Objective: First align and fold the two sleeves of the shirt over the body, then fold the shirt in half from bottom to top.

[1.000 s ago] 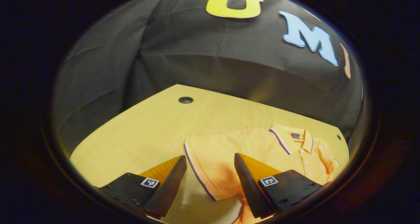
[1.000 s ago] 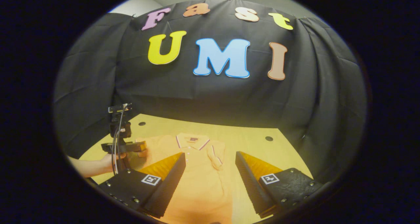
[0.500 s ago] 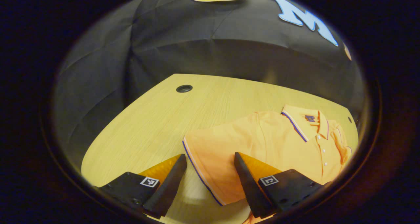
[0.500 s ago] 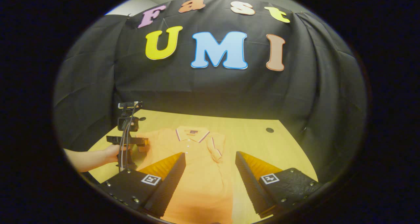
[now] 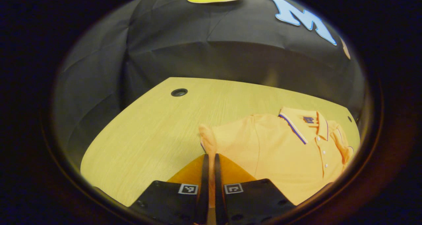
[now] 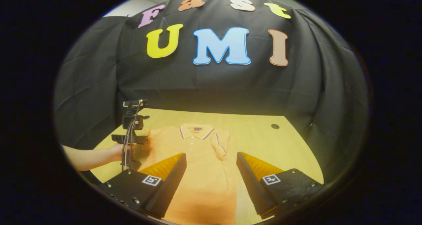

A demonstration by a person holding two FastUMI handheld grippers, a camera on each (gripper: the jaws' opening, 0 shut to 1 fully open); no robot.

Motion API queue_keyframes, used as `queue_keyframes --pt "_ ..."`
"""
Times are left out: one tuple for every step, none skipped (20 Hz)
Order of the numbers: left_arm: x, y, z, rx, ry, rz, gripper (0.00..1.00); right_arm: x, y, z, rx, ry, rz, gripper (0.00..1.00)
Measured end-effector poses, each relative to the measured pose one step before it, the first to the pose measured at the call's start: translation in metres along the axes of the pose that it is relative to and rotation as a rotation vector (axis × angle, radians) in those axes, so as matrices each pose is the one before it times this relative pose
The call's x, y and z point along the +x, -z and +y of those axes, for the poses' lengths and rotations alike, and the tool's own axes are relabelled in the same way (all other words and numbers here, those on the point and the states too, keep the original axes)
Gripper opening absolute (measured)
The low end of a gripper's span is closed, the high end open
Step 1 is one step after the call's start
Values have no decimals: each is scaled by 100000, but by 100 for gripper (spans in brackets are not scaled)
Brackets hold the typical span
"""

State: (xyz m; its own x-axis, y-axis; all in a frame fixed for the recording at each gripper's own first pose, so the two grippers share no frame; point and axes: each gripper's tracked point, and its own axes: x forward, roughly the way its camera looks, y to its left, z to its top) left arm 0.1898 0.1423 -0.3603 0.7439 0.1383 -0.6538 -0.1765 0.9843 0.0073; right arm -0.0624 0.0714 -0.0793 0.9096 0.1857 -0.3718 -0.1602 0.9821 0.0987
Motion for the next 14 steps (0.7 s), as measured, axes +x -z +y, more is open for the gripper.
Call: queue_keyframes --pt "-83 38 -123 234 6 -49 13 -98 18 -297 841 428 167 94" --pt "-207 -193 -314 -264 -93 -19 8 -87 23 -349 668 657 -101 95" --pt "-294 -400 -263 -335 109 -1062 7 -26 -142 -429 465 894 -210 95" --pt "-298 -621 -450 -154 833 -1865 7 -67 151 -443 264 856 -148 95" --pt "-292 -741 -437 820 479 -2075 7 74 43 -420 33 942 125 95" --pt "-354 -857 -685 1889 1312 -1901 7 35 160 -303 -180 921 246 95" --pt "-361 -715 -925 2174 1758 -2001 8 -3 109 -293 -164 762 222 95" --pt "-383 -762 -1051 1804 1988 -1591 7 99 204 -87 226 347 318 95" --pt "-196 -570 -1089 1239 2048 -1108 7 177 155 55 614 -105 523 95" --pt "-119 -353 -1191 1214 2159 -669 7 127 272 99 635 -187 636 94" --pt "-98 -84 -886 1513 1577 255 7 188 168 66 494 -142 689 94" --pt "-45 28 -894 1712 1442 390 8 74 190 130 242 -122 513 94" --pt "94 -27 -1014 1206 1784 29 7 98 114 126 22 12 352 95" --pt "-24 50 -924 923 1582 338 7 34 107 109 -91 243 93 95"
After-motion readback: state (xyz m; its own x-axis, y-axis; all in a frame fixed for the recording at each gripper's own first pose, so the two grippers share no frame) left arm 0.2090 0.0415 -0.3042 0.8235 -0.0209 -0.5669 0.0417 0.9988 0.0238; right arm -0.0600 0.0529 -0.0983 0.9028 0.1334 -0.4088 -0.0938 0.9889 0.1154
